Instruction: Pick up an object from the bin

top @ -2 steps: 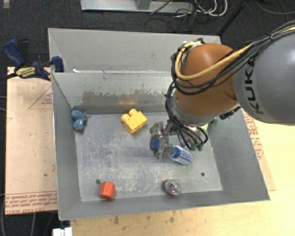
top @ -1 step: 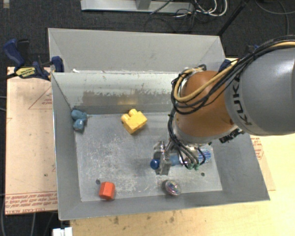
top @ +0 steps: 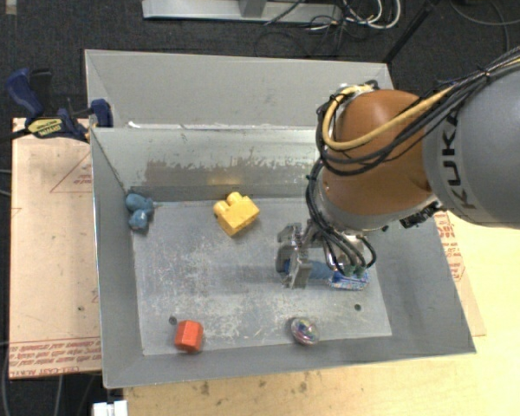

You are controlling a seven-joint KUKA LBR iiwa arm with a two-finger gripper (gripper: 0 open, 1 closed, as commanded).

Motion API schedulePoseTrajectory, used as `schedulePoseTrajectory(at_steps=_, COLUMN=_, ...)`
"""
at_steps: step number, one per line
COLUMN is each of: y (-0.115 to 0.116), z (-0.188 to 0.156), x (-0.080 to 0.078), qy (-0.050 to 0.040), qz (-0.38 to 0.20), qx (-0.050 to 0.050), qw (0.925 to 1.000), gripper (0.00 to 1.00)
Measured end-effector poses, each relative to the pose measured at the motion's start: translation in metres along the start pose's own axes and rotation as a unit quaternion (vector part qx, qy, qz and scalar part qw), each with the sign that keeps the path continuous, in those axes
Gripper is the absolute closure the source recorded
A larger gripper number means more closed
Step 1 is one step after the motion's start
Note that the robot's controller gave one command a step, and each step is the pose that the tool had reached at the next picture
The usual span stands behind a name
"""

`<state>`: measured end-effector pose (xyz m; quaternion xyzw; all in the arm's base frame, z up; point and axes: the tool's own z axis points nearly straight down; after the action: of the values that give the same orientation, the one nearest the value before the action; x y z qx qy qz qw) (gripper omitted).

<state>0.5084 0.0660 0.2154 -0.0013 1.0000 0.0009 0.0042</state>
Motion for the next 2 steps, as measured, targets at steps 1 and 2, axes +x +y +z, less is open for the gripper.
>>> schedulePoseTrajectory(at_steps=1, y=-0.007, z=0.056, x=0.029, qy=0.0072, qz=0.063, qx=0.001, qw=0.998, gripper=1.0)
schedulePoseTrajectory(at_steps=2, y=-0.016, z=0.006, x=0.016, qy=0.0006, qz=0.054, qx=0.0, qw=0.9985, gripper=1.0)
